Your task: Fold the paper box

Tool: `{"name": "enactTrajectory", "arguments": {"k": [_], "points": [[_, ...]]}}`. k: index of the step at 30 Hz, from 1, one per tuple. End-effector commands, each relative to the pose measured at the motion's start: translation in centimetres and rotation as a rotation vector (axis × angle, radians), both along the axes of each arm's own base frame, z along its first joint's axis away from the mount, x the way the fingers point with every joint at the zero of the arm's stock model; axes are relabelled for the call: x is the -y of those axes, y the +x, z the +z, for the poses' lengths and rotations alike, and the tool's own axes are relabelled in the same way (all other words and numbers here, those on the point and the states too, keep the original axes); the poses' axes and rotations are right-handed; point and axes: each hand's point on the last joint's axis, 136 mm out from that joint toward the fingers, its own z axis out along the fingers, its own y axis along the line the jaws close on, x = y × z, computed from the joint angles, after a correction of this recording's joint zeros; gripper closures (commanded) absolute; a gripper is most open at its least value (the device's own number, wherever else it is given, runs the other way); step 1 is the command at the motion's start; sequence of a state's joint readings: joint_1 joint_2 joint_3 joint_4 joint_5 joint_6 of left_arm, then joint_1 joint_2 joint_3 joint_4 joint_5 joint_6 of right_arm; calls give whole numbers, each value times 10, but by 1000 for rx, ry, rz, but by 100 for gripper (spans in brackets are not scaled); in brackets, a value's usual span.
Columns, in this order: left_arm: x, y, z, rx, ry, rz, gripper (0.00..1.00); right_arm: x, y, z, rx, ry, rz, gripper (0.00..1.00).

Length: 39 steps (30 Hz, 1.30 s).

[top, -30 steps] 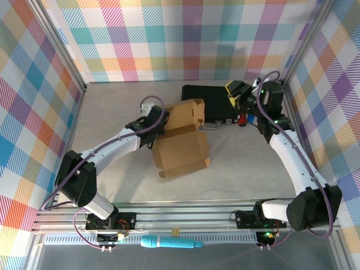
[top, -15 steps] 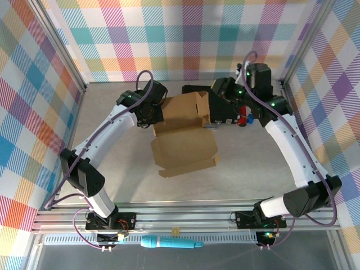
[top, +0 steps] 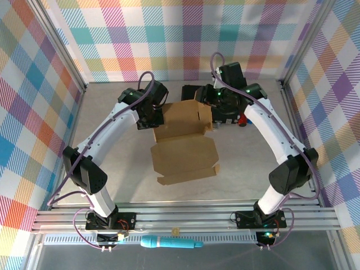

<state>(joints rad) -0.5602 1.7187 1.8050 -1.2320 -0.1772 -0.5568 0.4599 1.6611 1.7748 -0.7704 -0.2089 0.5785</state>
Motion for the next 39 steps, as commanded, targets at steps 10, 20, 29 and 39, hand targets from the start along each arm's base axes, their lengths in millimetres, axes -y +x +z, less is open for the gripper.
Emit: {"name": "enactTrajectory", "arguments": {"k": [10, 20, 29, 39], "points": [[4, 1, 11, -4, -17, -37, 100, 4, 8, -14, -12, -83, -14, 49], [4, 3, 16, 15, -20, -37, 100, -1, 20, 7, -16, -28, -71, 44], [2, 5, 21, 39, -18, -33, 100, 5, 28, 0, -106, -26, -162, 42], [0, 6, 27, 69, -14, -26, 100, -2, 29, -23, -219, -8, -198, 43]]}}
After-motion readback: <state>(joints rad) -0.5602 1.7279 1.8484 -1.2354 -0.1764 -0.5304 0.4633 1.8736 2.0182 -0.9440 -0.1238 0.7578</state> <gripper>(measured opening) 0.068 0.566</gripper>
